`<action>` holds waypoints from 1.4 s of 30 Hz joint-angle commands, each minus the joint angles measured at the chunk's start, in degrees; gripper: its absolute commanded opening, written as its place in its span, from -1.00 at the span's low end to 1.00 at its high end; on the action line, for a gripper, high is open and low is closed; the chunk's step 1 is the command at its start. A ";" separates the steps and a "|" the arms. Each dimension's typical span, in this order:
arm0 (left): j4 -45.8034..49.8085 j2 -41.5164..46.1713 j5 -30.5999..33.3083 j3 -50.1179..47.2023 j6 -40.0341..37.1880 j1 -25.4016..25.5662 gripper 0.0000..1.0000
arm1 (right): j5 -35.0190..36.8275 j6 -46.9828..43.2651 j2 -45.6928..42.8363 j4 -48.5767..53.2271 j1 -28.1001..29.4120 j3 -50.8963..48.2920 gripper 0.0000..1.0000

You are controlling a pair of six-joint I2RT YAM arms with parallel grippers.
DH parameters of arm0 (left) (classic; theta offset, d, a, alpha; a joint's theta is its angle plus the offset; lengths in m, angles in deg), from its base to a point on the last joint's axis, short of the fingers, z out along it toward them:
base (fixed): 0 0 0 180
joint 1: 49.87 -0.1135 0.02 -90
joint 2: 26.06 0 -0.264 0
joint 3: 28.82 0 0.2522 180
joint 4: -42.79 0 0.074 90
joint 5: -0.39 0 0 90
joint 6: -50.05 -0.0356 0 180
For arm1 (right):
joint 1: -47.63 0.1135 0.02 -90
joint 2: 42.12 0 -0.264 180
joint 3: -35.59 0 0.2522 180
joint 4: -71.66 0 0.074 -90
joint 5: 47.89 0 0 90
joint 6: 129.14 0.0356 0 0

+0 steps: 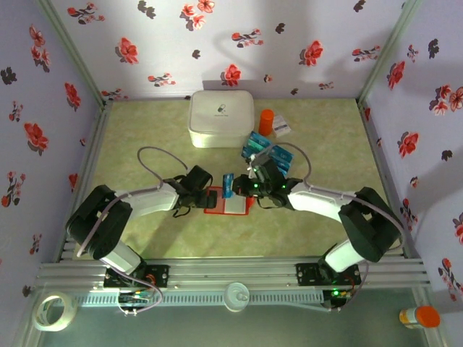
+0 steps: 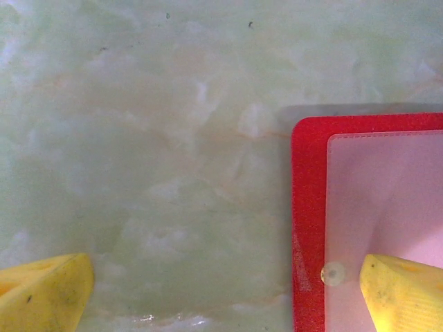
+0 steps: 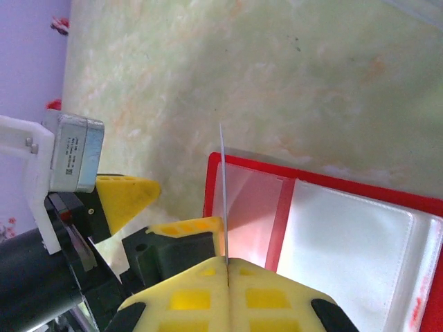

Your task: Put the credit cards into the card holder

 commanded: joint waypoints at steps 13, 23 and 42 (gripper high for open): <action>1.14 0.04 0.71 -2.57 2.83 0.26 1.00 | 4.94 9.89 -0.03 -21.40 0.86 -12.67 -1.00; 1.11 0.06 0.63 -2.72 3.05 0.24 1.00 | 4.85 12.03 3.63 -27.03 1.49 -14.13 -1.00; 0.77 0.30 0.62 -2.88 3.09 0.21 1.00 | 4.07 14.03 7.73 -32.06 1.84 -15.72 -1.00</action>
